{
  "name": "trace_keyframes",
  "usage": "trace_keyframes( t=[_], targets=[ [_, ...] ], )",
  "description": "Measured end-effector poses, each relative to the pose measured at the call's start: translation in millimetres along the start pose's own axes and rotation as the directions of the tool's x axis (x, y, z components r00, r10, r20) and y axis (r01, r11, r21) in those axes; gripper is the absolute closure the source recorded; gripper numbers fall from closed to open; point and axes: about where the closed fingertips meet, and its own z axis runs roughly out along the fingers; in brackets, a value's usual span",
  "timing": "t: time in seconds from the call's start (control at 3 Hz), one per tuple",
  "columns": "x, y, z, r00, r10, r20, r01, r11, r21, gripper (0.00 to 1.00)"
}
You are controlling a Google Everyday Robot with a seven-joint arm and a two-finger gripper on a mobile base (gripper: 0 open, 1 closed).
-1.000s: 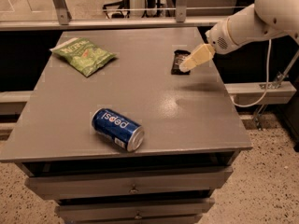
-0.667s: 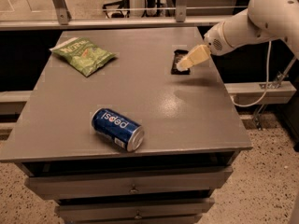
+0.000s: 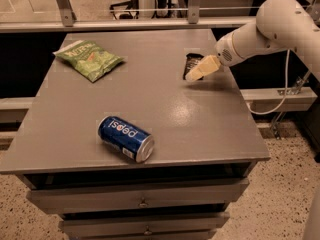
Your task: Move rxbar chocolate near green jalapeno chip bag
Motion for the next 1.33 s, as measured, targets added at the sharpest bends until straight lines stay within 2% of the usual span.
trace_keyframes(
  t=[1.0, 1.33],
  targets=[
    [4, 6, 10, 1.0, 0.011, -0.012, -0.011, 0.9997, -0.023, 0.69],
    [-20, 14, 2, 0.998, -0.035, 0.046, 0.038, 0.9976, -0.058, 0.99]
  ],
)
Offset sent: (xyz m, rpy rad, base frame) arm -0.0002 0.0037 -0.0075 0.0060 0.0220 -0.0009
